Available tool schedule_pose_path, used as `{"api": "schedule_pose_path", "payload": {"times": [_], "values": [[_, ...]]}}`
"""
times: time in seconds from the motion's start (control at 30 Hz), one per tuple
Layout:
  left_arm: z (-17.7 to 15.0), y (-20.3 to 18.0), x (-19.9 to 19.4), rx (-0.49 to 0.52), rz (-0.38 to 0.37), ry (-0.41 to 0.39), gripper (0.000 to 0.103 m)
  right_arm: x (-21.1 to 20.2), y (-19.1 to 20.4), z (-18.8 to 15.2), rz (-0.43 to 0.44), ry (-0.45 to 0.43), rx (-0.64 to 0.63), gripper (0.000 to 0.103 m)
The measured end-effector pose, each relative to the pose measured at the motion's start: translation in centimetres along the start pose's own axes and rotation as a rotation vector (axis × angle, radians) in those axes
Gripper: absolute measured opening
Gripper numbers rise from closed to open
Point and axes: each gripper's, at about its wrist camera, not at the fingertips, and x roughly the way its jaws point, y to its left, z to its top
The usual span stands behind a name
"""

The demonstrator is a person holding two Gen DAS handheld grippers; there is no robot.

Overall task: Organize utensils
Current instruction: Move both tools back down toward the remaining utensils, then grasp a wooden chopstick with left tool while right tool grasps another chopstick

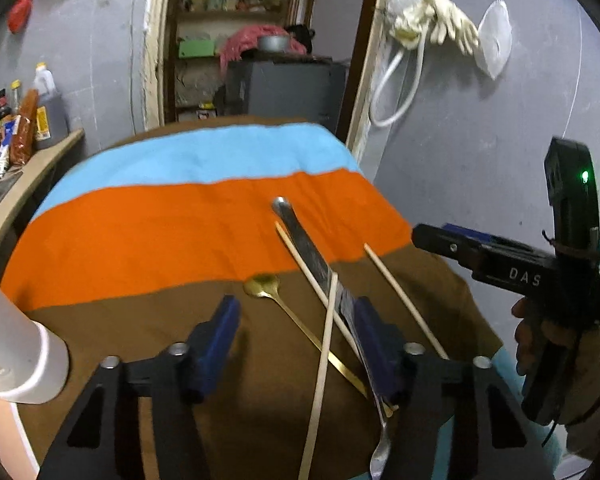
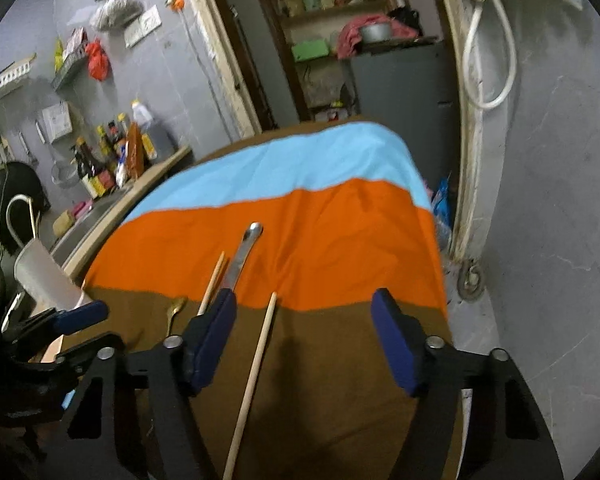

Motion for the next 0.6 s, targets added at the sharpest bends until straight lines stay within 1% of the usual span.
{"api": "schedule_pose_path", "payload": {"times": [0.07, 0.13, 0.2, 0.23, 0.3, 0.4, 0.6], "values": [[-0.2, -0.3, 0.6, 0.002, -0.003, 0.019, 0.042, 0.5, 0.1, -0.4, 0.017, 0.021, -0.007, 0.049], [-0.3, -0.6, 1.1, 0.009, -0.009, 0.035, 0.038, 1.2, 0.4, -0.8, 0.03, 0.041, -0.02, 0.044], [-0.3, -0.9, 1.6, 0.018, -0.02, 0.051, 0.03, 1.5, 0.6, -1.1, 0.048, 0.057, -0.034, 0.037], [-0.3, -1.1, 1.9, 0.024, -0.024, 0.061, 0.029, 1.6, 0.7, -1.3, 0.055, 0.065, -0.039, 0.035], [-0.3, -1.2, 2.3, 0.031, -0.03, 0.08, 0.026, 2.0, 0.8, -1.5, 0.071, 0.082, -0.048, 0.027], [-0.2, -1.3, 2.8, 0.037, -0.04, 0.105, 0.02, 2.4, 0.8, -1.6, 0.089, 0.101, -0.055, 0.024], [0.0, -1.5, 3.0, 0.051, -0.046, 0.117, 0.015, 3.0, 0.8, -1.9, 0.105, 0.125, -0.054, 0.024]]}}
